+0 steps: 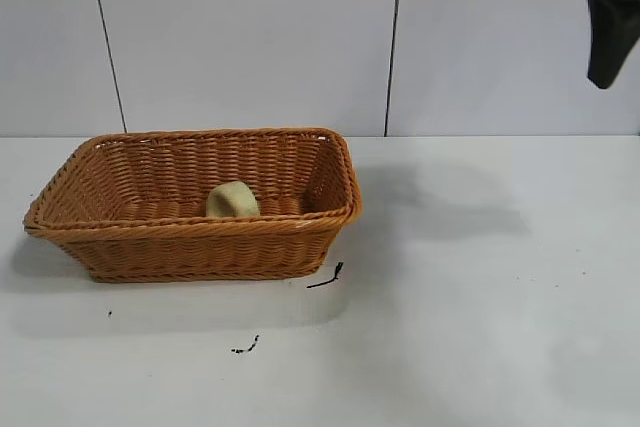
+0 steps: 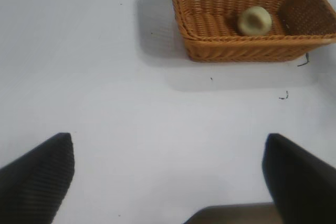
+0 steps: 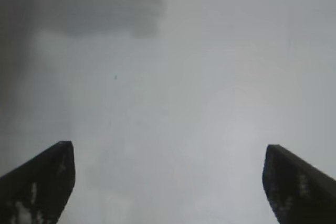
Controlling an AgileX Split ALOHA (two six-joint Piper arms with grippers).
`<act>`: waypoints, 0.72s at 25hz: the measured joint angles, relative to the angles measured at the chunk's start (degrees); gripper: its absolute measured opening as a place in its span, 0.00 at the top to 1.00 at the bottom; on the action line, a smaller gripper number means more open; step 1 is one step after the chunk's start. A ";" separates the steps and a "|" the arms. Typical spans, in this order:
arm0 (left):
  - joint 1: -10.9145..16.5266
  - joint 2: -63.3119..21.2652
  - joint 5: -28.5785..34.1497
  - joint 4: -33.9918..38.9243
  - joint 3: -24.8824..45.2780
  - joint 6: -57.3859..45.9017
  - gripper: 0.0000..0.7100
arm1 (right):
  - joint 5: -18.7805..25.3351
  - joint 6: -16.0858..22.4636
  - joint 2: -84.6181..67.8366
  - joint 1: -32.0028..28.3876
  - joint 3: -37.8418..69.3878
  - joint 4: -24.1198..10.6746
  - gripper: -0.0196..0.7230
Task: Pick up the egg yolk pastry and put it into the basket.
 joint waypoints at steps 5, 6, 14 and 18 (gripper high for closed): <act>0.00 0.00 0.00 0.00 0.00 0.00 0.02 | 0.04 -0.01 -14.05 0.00 15.00 0.00 0.08; 0.00 0.00 0.00 0.00 0.00 0.00 0.02 | 0.04 -0.01 -17.18 0.00 17.92 0.00 0.08; 0.00 0.00 0.00 0.00 0.00 0.00 0.02 | -2.24 -0.01 -42.43 0.00 37.62 0.00 0.08; 0.00 0.00 0.00 0.00 0.00 0.00 0.02 | -7.98 0.25 -56.79 0.00 46.55 0.00 0.08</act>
